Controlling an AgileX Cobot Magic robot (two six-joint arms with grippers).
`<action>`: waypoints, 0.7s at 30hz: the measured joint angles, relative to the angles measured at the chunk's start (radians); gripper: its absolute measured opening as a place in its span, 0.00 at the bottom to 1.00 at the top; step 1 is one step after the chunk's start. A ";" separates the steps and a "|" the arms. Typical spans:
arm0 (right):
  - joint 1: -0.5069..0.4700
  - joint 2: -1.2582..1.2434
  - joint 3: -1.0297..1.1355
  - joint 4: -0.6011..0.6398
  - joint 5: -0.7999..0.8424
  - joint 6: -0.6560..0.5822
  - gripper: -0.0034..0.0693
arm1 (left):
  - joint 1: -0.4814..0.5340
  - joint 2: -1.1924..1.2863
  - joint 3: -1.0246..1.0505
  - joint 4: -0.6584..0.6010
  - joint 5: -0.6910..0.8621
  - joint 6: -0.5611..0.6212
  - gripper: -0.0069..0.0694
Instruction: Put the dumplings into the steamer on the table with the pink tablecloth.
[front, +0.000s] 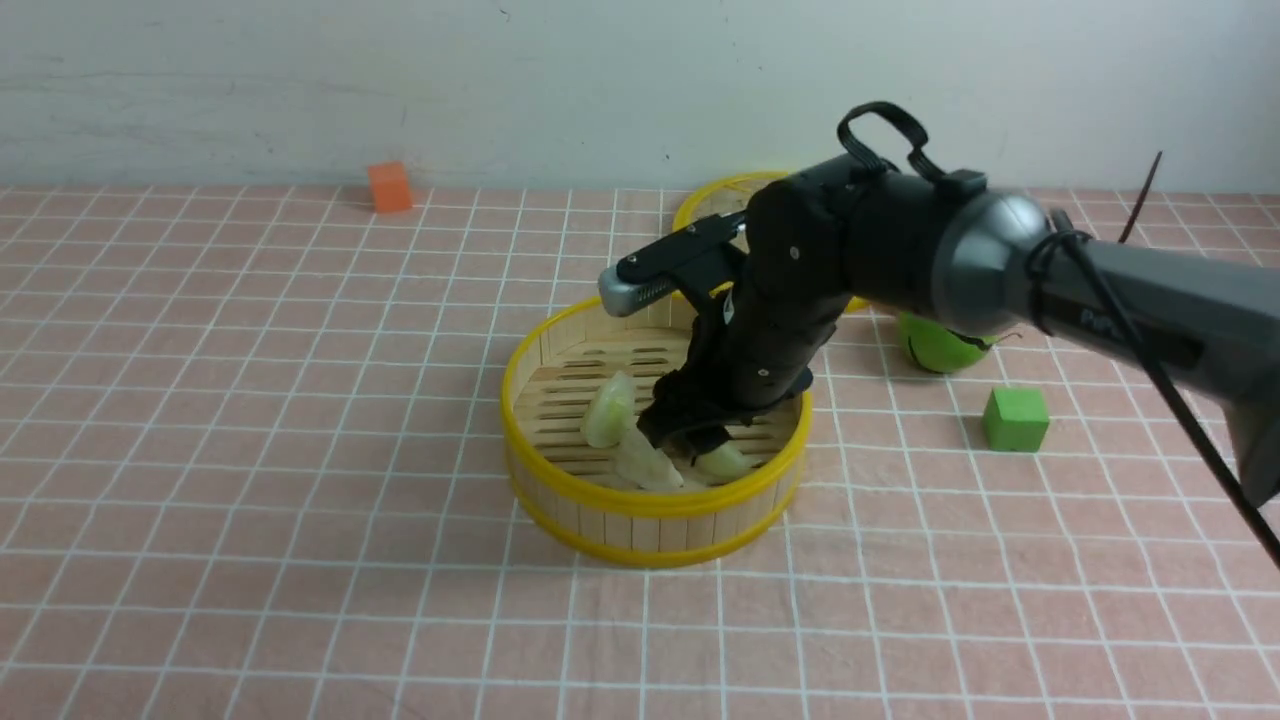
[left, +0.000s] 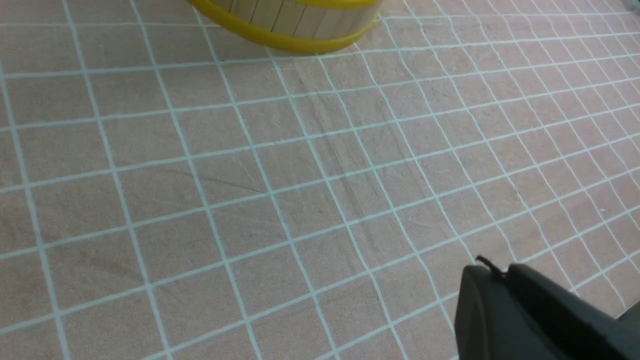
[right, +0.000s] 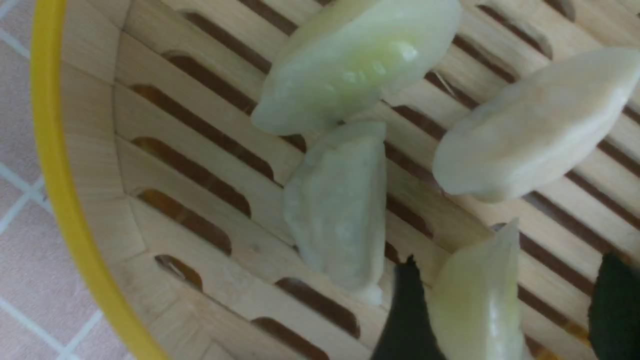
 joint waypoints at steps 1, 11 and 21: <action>0.000 -0.014 -0.022 -0.002 0.031 0.000 0.69 | 0.000 0.000 0.000 0.000 0.000 0.000 0.15; 0.000 -0.242 -0.103 -0.006 0.350 -0.059 0.30 | 0.000 0.000 0.000 0.000 0.000 0.000 0.16; 0.000 -0.594 0.118 0.064 0.369 -0.080 0.02 | 0.000 0.000 0.000 0.000 0.000 0.000 0.16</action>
